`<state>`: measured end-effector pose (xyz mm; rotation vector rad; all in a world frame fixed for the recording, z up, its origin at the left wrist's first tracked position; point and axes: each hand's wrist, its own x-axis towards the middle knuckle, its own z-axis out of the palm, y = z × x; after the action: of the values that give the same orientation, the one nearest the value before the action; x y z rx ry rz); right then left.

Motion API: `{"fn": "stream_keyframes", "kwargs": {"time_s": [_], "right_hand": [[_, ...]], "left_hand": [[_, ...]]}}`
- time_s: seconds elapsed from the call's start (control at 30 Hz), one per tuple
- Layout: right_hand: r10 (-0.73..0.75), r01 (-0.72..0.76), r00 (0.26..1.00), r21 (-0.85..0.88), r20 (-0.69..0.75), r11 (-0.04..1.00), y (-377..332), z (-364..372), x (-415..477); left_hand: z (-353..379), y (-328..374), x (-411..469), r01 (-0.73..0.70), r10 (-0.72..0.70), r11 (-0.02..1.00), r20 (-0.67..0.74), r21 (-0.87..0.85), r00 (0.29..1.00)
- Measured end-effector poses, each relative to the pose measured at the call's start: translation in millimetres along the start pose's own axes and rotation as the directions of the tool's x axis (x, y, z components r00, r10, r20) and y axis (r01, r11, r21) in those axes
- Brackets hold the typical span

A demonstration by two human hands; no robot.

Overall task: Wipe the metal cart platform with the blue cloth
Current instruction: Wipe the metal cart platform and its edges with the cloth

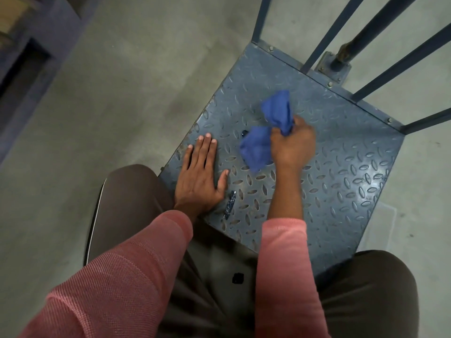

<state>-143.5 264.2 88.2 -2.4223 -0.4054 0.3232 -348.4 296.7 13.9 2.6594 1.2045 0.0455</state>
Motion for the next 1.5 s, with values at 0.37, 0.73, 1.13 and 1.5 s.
{"fn": "stream_keyframes", "kwargs": {"time_s": [0.37,0.73,1.13,1.5], "right_hand": [[0.060,-0.062,0.992,0.015,0.108,0.998,-30,51,-4],[-0.068,0.071,0.997,0.148,-0.021,0.986,5,17,6],[-0.154,0.213,0.930,-0.145,0.334,0.966,-70,77,-7],[0.050,-0.010,0.993,-0.341,0.110,0.940,-35,62,-1]], "left_hand": [[-1,1,0,0.006,-0.006,1.000,0.003,-0.016,1.000],[-1,-1,0,-0.002,0.002,1.000,0.010,-0.012,1.000],[0,1,-1,-0.007,0.006,1.000,-0.020,-0.021,1.000],[0,0,-1,-0.005,0.005,0.999,-0.015,-0.037,1.000]]}}
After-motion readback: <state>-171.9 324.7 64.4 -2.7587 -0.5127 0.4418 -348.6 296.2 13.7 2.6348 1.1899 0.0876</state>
